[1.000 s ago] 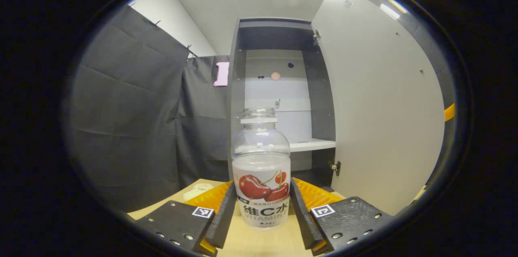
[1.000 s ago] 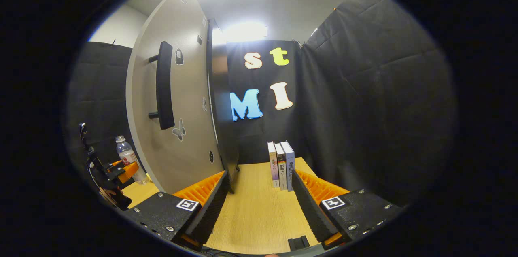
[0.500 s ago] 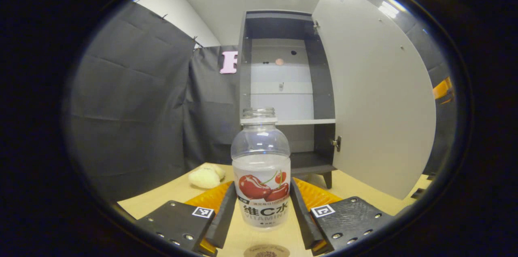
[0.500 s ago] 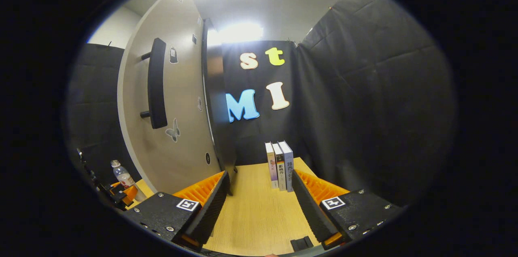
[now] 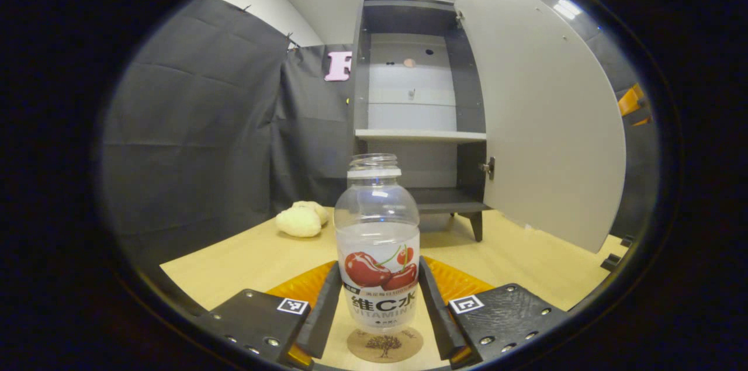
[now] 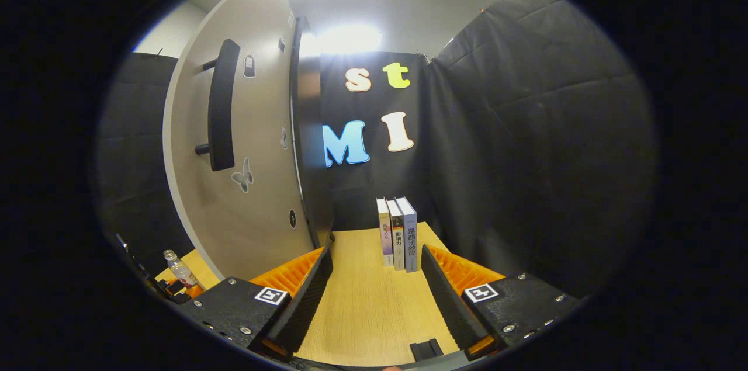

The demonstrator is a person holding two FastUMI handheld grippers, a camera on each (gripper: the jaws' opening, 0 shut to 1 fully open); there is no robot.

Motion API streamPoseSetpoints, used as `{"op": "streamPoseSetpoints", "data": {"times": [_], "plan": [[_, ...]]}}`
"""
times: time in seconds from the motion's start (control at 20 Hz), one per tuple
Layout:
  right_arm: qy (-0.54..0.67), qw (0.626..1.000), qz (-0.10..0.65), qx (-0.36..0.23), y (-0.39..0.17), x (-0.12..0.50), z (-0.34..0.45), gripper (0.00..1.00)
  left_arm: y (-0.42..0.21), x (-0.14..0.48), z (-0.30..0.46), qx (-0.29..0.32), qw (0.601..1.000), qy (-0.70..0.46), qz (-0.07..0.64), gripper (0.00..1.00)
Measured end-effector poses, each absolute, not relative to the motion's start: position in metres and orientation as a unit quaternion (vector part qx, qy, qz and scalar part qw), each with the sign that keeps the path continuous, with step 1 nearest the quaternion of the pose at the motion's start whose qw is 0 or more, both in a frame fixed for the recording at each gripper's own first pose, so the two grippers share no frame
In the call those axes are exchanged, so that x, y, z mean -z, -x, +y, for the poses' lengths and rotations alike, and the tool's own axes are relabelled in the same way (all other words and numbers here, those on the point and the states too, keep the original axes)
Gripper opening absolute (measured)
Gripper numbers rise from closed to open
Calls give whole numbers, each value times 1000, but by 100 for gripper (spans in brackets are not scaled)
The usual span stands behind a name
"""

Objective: Open the cabinet door with the right hand, grasp the bottle in the cabinet with the left hand and place it on the coaster, then close the cabinet door with the right hand.

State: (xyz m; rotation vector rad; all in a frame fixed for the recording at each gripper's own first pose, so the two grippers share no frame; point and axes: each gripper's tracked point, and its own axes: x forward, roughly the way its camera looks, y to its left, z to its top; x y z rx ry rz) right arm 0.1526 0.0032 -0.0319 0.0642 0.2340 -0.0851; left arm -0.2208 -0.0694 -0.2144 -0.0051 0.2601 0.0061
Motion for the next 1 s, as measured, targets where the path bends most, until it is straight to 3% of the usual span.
{"op": "streamPoseSetpoints", "data": {"times": [0.7,0.75,0.85,0.9,1.0], "plan": [[-1,990,142,10,-155,45,25,94,240,261,-73,-24,987,-25,155,72],[-2,990,142,8,-156,44,26,94,239,261,-72,-27,987,-26,158,78],[-7,990,142,4,-159,45,30,94,239,262,-72,-29,985,-24,170,80],[-10,990,143,2,-160,45,31,94,239,261,-71,-31,983,-23,177,75],[-17,990,140,-3,-162,42,34,94,239,250,-69,-32,984,-32,175,83]]}}
